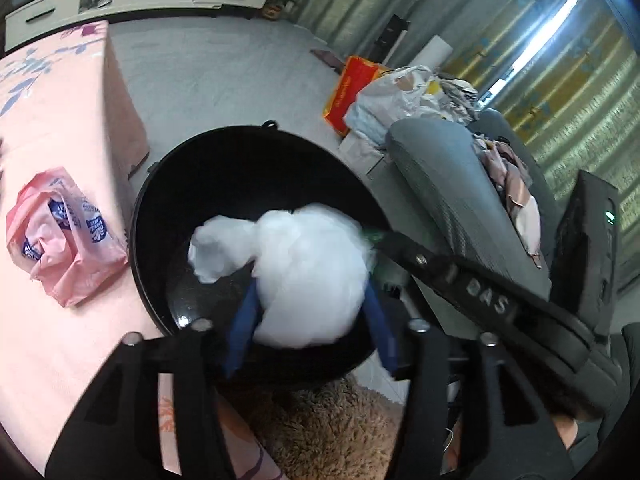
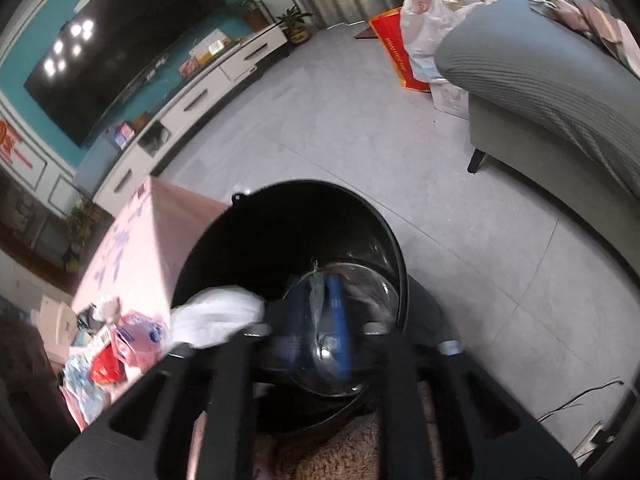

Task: Collect trash
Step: 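Open both tools to drop the bags into the black bin, then move both tools back over the table toward the remaining trash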

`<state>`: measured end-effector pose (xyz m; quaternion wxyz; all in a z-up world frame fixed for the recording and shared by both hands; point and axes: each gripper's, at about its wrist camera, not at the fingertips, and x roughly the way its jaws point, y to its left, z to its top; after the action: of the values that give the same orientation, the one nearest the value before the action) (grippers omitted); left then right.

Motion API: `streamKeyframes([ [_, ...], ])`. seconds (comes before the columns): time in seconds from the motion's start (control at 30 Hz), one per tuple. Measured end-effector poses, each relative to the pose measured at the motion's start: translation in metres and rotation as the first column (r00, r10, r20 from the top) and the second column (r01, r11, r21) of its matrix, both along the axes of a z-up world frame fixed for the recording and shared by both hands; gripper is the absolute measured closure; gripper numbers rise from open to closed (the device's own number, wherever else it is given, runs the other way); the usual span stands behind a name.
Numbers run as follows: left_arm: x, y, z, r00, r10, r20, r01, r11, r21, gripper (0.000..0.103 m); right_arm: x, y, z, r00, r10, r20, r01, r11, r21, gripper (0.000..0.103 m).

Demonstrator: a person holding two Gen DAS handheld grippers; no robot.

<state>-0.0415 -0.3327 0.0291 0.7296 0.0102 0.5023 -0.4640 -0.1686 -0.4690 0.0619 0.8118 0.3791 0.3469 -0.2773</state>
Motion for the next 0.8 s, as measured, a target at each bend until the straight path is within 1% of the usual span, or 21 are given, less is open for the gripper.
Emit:
streamKeyframes([
  [0.03, -0.002, 0.002, 0.003, 1.000, -0.005, 0.008, 0.005, 1.000, -0.010, 0.038, -0.003, -0.001, 0.002, 1.000, -0.007, 0.019, 0.006, 1.000, 0.013, 0.054],
  [0.07, -0.004, 0.006, 0.008, 1.000, -0.002, 0.024, 0.002, 1.000, -0.017, 0.026, -0.005, 0.000, 0.004, 0.999, -0.008, 0.035, 0.008, 1.000, 0.013, 0.051],
  [0.1, -0.005, 0.010, 0.012, 0.999, 0.003, 0.037, -0.003, 1.000, -0.019, 0.019, -0.006, 0.001, 0.007, 0.999, -0.005, 0.044, 0.005, 1.000, 0.000, 0.051],
  [0.13, -0.006, 0.013, 0.017, 0.999, 0.010, 0.054, -0.009, 1.000, -0.017, 0.018, -0.006, 0.003, 0.009, 0.999, -0.001, 0.047, 0.002, 1.000, -0.013, 0.047],
  [0.17, -0.008, 0.017, 0.021, 0.997, 0.017, 0.073, -0.017, 1.000, -0.009, 0.014, -0.005, 0.006, 0.012, 0.999, 0.002, 0.047, -0.001, 1.000, -0.026, 0.041],
  [0.23, -0.010, 0.028, 0.032, 0.993, 0.043, 0.114, -0.044, 0.999, 0.001, 0.009, -0.004, 0.014, 0.019, 0.998, 0.020, 0.054, -0.016, 0.997, -0.073, 0.037],
  [0.27, -0.010, 0.038, 0.038, 0.990, 0.060, 0.125, -0.058, 0.998, -0.015, 0.006, -0.002, 0.016, 0.021, 0.998, 0.025, 0.051, -0.021, 0.996, -0.089, 0.034],
  [0.33, -0.008, 0.055, 0.047, 0.987, 0.084, 0.134, -0.079, 0.996, -0.036, 0.004, 0.002, 0.024, 0.026, 0.998, 0.037, 0.050, -0.031, 0.992, -0.121, 0.027],
  [0.4, -0.004, 0.079, 0.058, 0.982, 0.133, 0.138, -0.127, 0.991, -0.047, 0.003, 0.007, 0.034, 0.032, 0.997, 0.064, 0.053, -0.055, 0.987, -0.152, 0.023],
  [0.53, 0.006, 0.124, 0.077, 0.961, 0.234, 0.146, -0.232, 0.972, -0.030, 0.003, 0.017, 0.058, 0.043, 0.987, 0.149, 0.053, -0.133, 0.964, -0.232, 0.018],
  [0.57, 0.008, 0.135, 0.083, 0.956, 0.254, 0.148, -0.252, 0.967, -0.032, 0.003, 0.018, 0.062, 0.045, 0.986, 0.158, 0.055, -0.140, 0.959, -0.247, 0.015],
  [0.6, 0.012, 0.155, 0.090, 0.946, 0.286, 0.153, -0.284, 0.958, -0.038, 0.003, 0.019, 0.067, 0.047, 0.984, 0.166, 0.059, -0.145, 0.954, -0.262, 0.013],
  [0.67, 0.018, 0.179, 0.100, 0.928, 0.333, 0.166, -0.331, 0.943, -0.039, 0.003, 0.023, 0.076, 0.051, 0.981, 0.183, 0.067, -0.157, 0.946, -0.283, 0.010],
  [0.7, 0.021, 0.199, 0.103, 0.910, 0.372, 0.184, -0.372, 0.928, -0.034, 0.003, 0.026, 0.081, 0.052, 0.978, 0.197, 0.073, -0.169, 0.943, -0.288, 0.009],
  [0.77, 0.027, 0.225, 0.107, 0.881, 0.421, 0.219, -0.427, 0.904, -0.019, 0.003, 0.031, 0.089, 0.054, 0.971, 0.227, 0.078, -0.196, 0.937, -0.290, 0.007],
  [0.8, 0.030, 0.242, 0.107, 0.855, 0.458, 0.242, -0.471, 0.882, -0.007, 0.003, 0.035, 0.094, 0.054, 0.966, 0.247, 0.079, -0.215, 0.932, -0.292, 0.007],
])
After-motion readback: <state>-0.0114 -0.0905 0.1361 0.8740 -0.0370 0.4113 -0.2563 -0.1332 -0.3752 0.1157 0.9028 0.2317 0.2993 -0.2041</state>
